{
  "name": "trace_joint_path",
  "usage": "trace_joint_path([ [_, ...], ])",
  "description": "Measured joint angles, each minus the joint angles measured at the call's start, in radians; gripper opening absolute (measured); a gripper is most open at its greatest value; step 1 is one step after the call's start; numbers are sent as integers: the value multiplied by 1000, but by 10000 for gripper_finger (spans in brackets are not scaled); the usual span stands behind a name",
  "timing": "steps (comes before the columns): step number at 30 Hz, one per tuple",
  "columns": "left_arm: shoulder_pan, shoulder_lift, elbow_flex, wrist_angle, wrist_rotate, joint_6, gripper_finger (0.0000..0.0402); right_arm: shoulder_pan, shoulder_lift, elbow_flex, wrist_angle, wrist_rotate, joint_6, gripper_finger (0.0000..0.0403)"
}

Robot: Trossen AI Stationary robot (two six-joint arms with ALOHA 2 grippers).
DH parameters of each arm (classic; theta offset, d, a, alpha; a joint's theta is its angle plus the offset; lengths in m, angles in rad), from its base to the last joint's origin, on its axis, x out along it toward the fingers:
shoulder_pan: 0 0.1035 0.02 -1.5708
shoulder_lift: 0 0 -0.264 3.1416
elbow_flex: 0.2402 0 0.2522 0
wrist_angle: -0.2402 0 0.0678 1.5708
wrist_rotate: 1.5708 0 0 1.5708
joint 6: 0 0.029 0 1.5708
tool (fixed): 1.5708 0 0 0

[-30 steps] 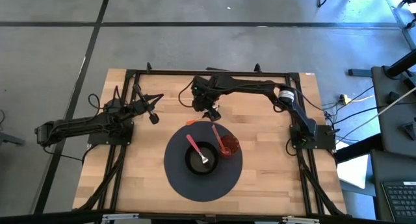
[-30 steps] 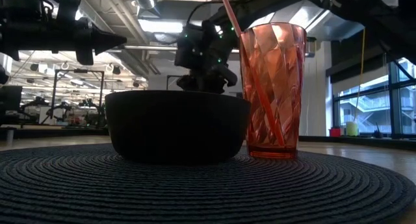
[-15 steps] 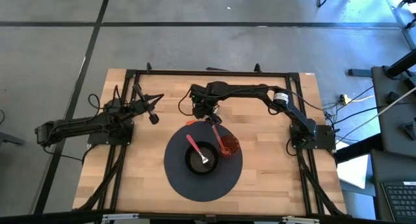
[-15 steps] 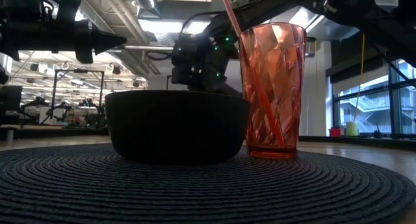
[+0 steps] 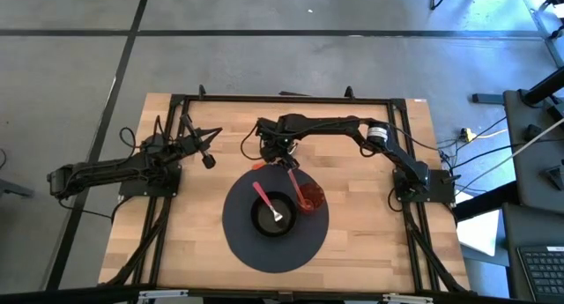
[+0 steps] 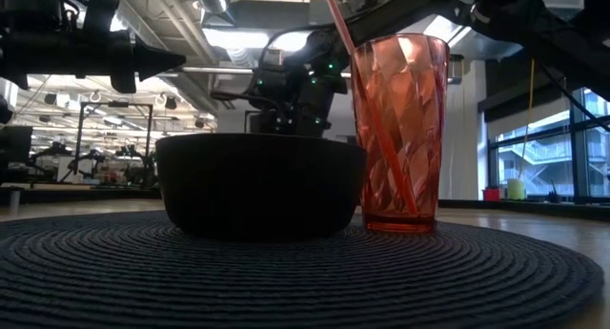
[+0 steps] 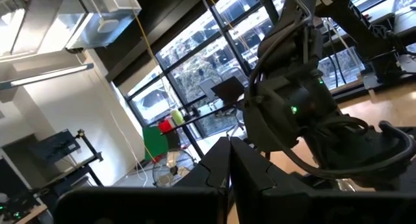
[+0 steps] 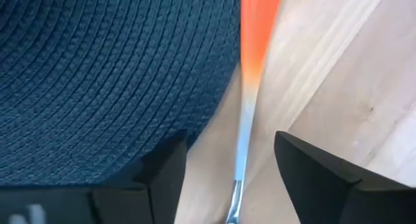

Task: Pick & Place Utensil
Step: Put the orange spoon into the black bowl

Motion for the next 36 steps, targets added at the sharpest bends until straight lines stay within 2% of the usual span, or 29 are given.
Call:
trace_joint_path([
  [12, 0, 0, 0, 0, 0, -2, 4, -3, 0, 0, -35, -9, 1, 98],
  [22, 0, 0, 0, 1, 0, -5, 4, -3, 1, 0, -33, -6, 0, 14],
  [36, 0, 0, 0, 6, 0, -5, 4, -3, 5, 53, -54, 7, 14, 7],
])
